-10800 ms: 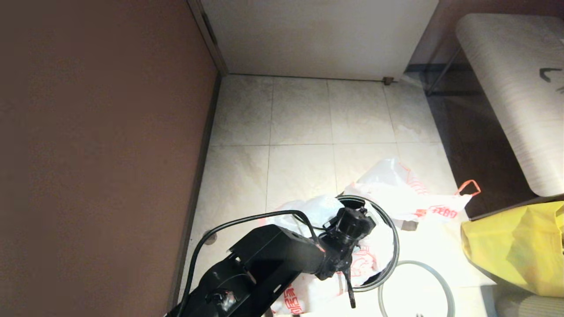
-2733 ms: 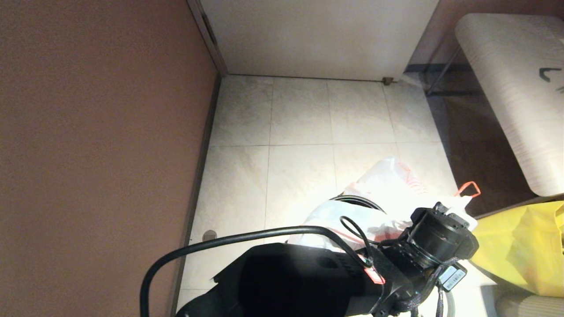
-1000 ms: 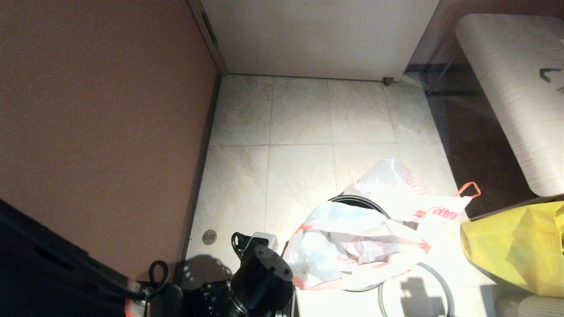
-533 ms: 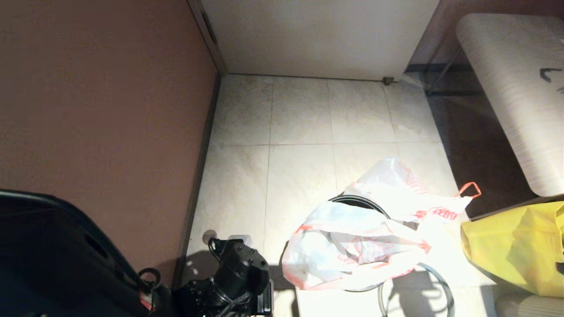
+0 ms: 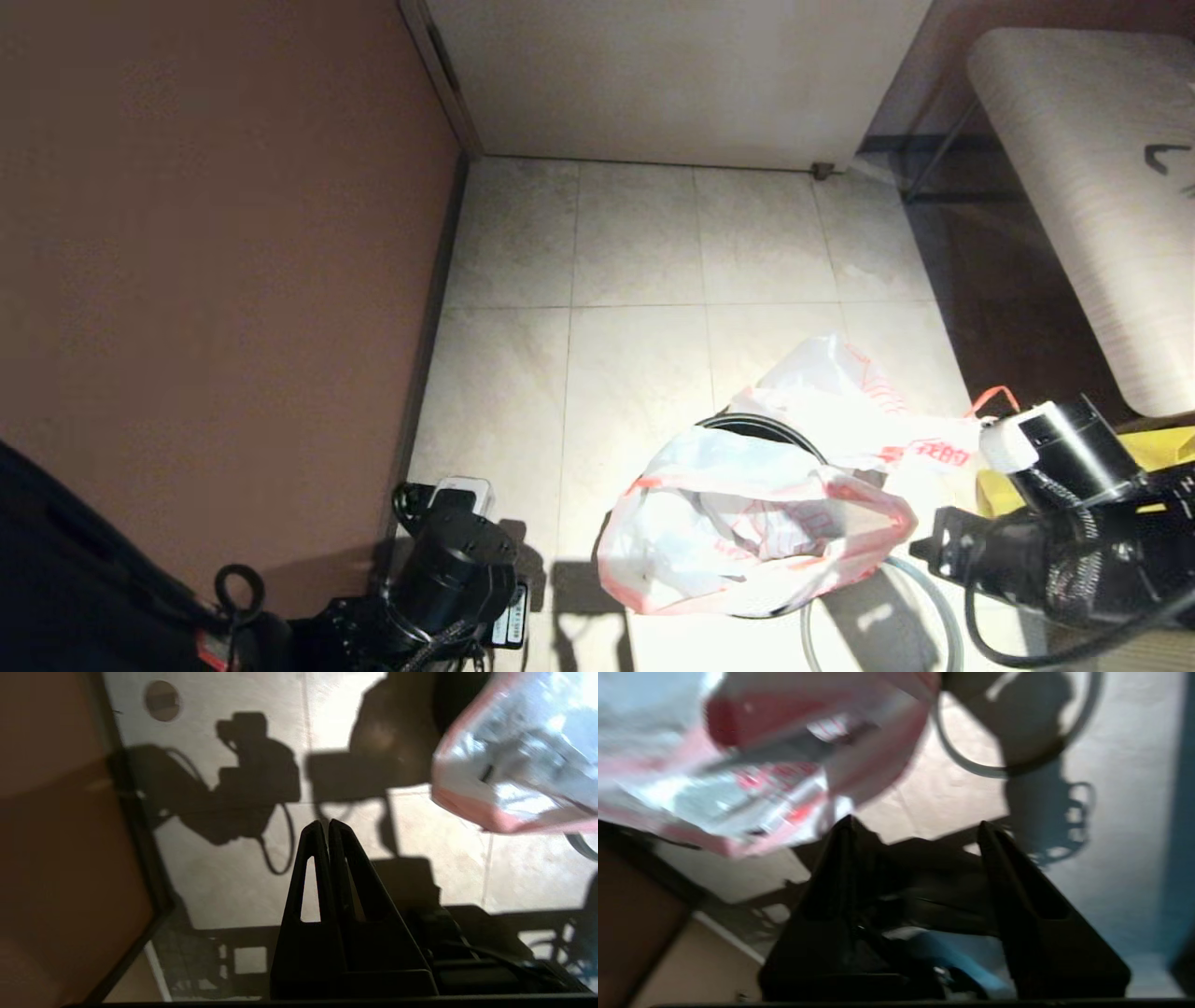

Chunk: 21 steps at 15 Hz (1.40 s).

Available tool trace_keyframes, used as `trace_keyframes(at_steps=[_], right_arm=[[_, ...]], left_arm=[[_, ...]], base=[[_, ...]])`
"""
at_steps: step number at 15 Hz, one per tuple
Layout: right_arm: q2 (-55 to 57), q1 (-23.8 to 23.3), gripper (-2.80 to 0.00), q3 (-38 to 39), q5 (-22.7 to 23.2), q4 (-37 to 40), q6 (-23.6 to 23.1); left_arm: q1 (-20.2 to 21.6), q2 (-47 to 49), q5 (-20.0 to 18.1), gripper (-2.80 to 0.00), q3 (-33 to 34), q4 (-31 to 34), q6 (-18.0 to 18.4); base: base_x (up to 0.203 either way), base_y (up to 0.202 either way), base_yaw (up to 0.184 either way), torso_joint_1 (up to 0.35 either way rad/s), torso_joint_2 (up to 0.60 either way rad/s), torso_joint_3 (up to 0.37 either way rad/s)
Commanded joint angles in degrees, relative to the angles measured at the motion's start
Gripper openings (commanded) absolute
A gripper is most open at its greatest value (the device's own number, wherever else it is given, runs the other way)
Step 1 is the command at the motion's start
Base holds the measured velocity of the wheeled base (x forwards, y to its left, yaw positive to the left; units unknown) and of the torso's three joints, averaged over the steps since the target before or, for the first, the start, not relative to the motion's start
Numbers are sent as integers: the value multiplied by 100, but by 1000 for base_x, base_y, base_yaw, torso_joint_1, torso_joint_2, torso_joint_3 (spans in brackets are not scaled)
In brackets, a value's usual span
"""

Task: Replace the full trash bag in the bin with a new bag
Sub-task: Put the new garbage bag on the trash can

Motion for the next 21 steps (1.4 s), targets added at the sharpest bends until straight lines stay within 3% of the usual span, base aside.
trace_keyframes(at_steps=[1,4,7,13,14,21], right_arm=[[570,-6,0,-33,96,-504,198],[969,-166,0,-41,416,-734,480],[1267,-308,0,-42,558,-765,489],[1871,-749,0,-254,632,-1632,342],[2018,-792,-280,-266,627,-1632,322],[2251,-942,-280,-403,638,-1345,52]], left_arm=[[147,-84,165,-280,-32,-1,24],[285,-121,245,-280,-130,-7,374],[315,-106,245,-280,-371,16,443],[318,-159,236,-280,-710,-38,476],[312,-159,241,-280,-849,-85,463],[179,28,172,-280,-1231,-29,95]], base=[[0,0,0,0,0,0],[0,0,0,0,0,0],[0,0,0,0,0,0],[0,0,0,0,0,0],[0,0,0,0,0,0],[0,0,0,0,0,0]])
